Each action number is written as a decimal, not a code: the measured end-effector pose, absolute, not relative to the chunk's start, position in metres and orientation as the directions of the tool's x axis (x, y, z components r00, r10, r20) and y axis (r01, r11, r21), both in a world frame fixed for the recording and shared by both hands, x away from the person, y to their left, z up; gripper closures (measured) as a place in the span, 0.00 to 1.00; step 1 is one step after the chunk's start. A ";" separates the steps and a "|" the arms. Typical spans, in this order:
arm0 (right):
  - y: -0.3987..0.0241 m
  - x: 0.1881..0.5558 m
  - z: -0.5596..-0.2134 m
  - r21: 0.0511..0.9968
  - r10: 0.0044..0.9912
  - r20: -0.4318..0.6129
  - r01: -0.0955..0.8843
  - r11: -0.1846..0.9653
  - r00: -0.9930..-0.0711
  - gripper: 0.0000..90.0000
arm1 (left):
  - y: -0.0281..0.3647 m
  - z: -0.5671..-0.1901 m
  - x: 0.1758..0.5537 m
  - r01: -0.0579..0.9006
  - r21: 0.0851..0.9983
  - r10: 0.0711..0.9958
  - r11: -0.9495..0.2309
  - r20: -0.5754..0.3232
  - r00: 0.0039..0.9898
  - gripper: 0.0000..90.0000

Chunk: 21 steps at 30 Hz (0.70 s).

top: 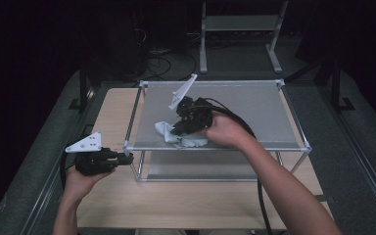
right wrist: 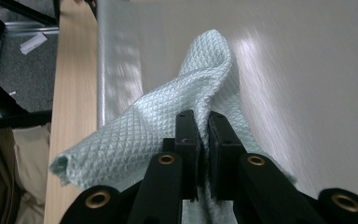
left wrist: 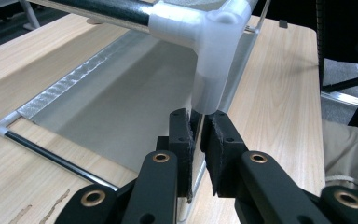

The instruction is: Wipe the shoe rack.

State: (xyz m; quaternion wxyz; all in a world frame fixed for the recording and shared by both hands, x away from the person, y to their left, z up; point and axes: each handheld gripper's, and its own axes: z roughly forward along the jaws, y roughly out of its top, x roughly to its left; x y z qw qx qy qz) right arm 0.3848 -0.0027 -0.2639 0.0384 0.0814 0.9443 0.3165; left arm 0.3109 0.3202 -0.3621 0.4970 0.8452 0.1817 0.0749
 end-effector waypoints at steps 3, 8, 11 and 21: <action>-0.015 0.385 -0.265 0.608 0.212 -0.005 0.166 0.776 -0.977 0.93 | 0.320 -0.362 0.311 0.233 0.867 0.383 -0.441 -0.053 0.922 0.90; 0.020 0.381 -0.266 0.631 0.183 -0.015 0.132 0.764 -0.983 0.93 | 0.321 -0.362 0.312 0.237 0.868 0.386 -0.437 -0.057 0.921 0.90; 0.020 0.380 -0.266 0.631 0.173 -0.017 0.124 0.766 -0.985 0.93 | 0.321 -0.362 0.311 0.236 0.869 0.387 -0.436 -0.055 0.920 0.90; 0.049 0.379 -0.265 0.626 0.157 -0.040 0.098 0.774 -0.987 0.93 | 0.320 -0.361 0.311 0.237 0.863 0.387 -0.447 -0.052 0.921 0.90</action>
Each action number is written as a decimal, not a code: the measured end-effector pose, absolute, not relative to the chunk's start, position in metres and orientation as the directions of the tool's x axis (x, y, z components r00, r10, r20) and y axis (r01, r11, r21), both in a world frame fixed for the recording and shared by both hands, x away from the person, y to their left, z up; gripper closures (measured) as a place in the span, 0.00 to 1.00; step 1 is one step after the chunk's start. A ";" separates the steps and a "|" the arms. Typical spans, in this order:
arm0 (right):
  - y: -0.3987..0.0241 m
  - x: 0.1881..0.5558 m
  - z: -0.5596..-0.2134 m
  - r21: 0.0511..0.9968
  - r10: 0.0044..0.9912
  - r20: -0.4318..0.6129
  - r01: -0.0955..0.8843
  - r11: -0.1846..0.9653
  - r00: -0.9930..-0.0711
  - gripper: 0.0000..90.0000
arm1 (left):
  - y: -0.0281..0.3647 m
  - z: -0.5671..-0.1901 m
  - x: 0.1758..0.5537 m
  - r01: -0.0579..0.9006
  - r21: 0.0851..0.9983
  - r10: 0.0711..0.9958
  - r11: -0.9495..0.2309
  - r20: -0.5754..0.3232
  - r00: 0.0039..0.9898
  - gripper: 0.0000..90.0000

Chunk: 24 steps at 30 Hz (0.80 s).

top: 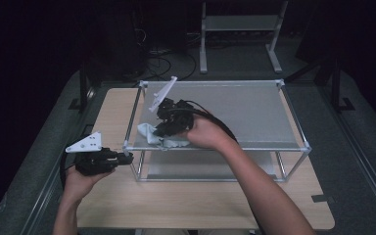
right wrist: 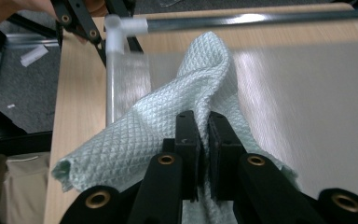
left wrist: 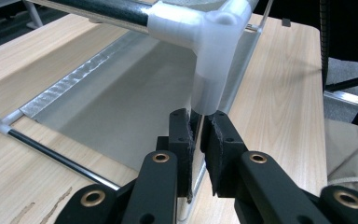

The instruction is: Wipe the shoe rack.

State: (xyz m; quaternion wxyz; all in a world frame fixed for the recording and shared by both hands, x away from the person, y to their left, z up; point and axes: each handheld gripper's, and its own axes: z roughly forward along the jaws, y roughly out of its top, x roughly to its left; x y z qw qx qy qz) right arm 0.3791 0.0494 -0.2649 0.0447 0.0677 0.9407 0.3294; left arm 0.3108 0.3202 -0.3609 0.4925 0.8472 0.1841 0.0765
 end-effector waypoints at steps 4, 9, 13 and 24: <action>0.035 0.382 -0.263 0.605 0.151 -0.038 0.098 0.790 -0.988 0.93 | 0.320 -0.362 0.311 0.236 0.866 0.388 -0.441 -0.053 0.920 0.90; 0.035 0.382 -0.265 0.620 0.170 -0.036 0.111 0.777 -0.985 0.93 | 0.321 -0.362 0.312 0.238 0.865 0.387 -0.442 -0.055 0.920 0.90; 0.044 0.381 -0.262 0.623 0.163 -0.032 0.108 0.775 -0.986 0.84 | 0.320 -0.361 0.313 0.238 0.863 0.387 -0.446 -0.054 0.921 0.90; 0.054 0.378 -0.264 0.640 0.151 -0.019 0.104 0.761 -0.988 0.71 | 0.322 -0.355 0.312 0.235 0.875 0.408 -0.424 -0.047 0.912 0.88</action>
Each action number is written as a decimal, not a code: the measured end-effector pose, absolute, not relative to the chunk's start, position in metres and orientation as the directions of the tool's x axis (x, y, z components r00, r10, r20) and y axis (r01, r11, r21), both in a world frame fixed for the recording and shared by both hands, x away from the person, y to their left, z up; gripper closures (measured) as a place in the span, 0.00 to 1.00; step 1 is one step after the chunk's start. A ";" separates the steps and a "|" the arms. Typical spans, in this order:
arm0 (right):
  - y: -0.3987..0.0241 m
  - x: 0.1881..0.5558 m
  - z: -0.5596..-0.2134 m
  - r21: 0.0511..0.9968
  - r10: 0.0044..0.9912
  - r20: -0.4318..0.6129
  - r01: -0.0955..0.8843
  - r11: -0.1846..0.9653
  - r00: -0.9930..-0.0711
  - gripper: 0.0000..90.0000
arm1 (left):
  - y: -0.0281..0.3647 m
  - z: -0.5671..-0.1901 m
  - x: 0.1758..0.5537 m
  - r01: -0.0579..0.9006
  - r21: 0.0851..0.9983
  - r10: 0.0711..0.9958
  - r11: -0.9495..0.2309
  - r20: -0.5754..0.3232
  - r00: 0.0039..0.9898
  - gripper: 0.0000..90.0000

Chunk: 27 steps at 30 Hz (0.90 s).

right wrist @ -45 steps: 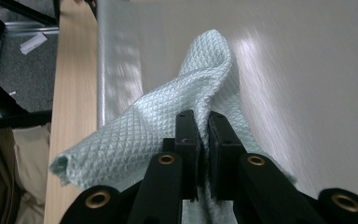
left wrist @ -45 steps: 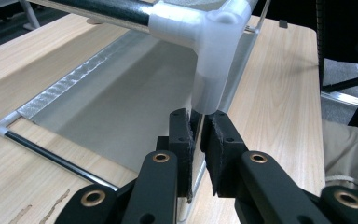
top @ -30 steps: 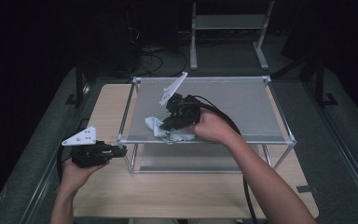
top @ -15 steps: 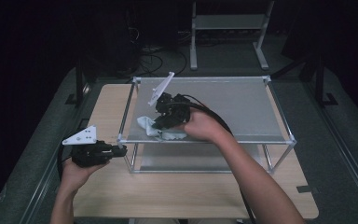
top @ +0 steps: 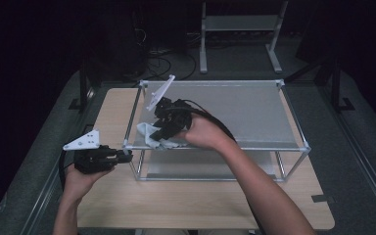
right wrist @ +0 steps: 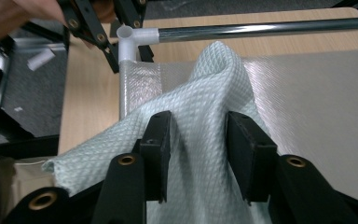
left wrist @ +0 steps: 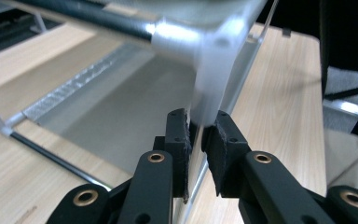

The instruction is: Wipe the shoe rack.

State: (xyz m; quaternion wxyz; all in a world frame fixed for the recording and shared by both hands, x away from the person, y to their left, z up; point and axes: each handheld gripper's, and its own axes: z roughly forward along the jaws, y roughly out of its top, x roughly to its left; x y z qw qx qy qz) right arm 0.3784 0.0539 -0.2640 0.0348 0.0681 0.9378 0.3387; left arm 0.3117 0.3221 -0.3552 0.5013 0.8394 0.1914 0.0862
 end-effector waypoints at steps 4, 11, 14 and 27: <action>0.056 0.376 -0.264 0.642 0.136 -0.030 0.085 0.762 -0.990 0.87 | 0.323 -0.355 0.311 0.226 0.871 0.410 -0.437 -0.030 0.911 0.90; 0.022 0.376 -0.262 0.609 0.157 -0.030 0.106 0.786 -0.987 0.91 | 0.322 -0.354 0.309 0.226 0.868 0.412 -0.443 -0.027 0.911 0.90; 0.033 0.373 -0.263 0.619 0.154 -0.051 0.090 0.780 -0.987 0.91 | 0.322 -0.354 0.309 0.228 0.867 0.416 -0.444 -0.027 0.909 0.90; 0.040 0.374 -0.266 0.649 0.155 -0.036 0.095 0.755 -0.987 0.91 | 0.322 -0.354 0.309 0.228 0.867 0.415 -0.442 -0.028 0.910 0.90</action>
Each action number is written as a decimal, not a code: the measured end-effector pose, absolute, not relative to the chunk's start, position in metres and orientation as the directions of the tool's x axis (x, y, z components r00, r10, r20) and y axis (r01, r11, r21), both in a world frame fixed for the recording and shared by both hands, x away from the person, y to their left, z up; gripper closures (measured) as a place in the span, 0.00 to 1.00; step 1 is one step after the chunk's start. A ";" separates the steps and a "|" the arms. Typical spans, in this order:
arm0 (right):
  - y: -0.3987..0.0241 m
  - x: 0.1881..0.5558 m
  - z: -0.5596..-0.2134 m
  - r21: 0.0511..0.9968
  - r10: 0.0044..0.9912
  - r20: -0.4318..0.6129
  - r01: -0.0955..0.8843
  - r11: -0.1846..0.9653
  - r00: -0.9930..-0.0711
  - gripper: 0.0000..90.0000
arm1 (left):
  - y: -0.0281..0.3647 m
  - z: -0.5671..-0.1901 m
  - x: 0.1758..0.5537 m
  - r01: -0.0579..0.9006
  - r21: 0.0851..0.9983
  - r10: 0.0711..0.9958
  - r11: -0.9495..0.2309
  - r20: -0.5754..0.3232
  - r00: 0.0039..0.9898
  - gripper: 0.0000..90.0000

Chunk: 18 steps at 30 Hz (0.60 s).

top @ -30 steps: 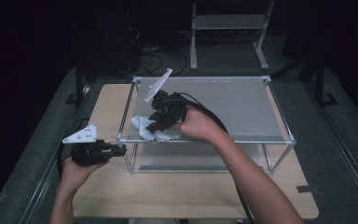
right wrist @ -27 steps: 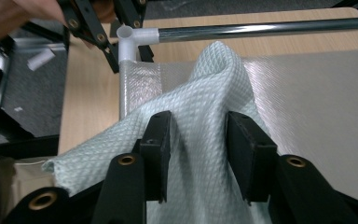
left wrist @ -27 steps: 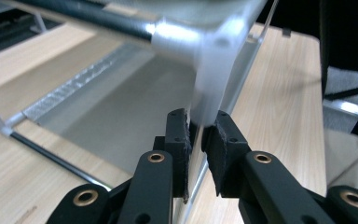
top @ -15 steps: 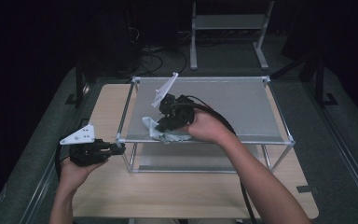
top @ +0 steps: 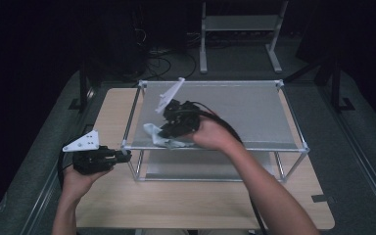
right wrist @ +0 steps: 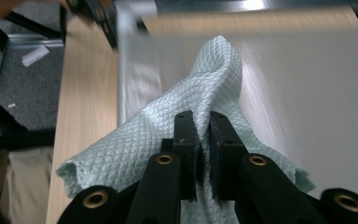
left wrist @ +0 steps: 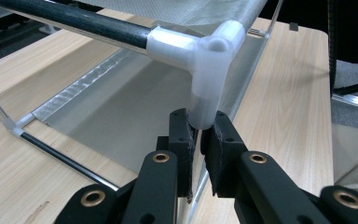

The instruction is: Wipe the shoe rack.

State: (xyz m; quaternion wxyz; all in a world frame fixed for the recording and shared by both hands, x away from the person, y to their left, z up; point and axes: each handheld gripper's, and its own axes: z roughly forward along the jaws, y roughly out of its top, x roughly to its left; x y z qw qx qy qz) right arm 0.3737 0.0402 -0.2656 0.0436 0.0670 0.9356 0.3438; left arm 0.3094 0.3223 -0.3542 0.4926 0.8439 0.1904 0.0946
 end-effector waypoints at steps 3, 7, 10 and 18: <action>0.057 0.373 -0.266 0.651 0.136 -0.052 0.070 0.756 -0.989 0.91 | 0.323 -0.355 0.310 0.228 0.869 0.409 -0.440 -0.033 0.912 0.90; 0.038 0.377 -0.264 0.633 0.146 -0.032 0.092 0.769 -0.989 0.92 | 0.324 -0.355 0.311 0.226 0.872 0.406 -0.435 -0.034 0.913 0.90; 0.038 0.378 -0.265 0.633 0.157 -0.030 0.103 0.767 -0.987 0.92 | 0.323 -0.355 0.311 0.229 0.872 0.408 -0.433 -0.037 0.912 0.90; 0.046 0.375 -0.262 0.626 0.116 -0.026 0.074 0.776 -0.993 0.92 | 0.324 -0.355 0.310 0.229 0.869 0.410 -0.438 -0.034 0.912 0.90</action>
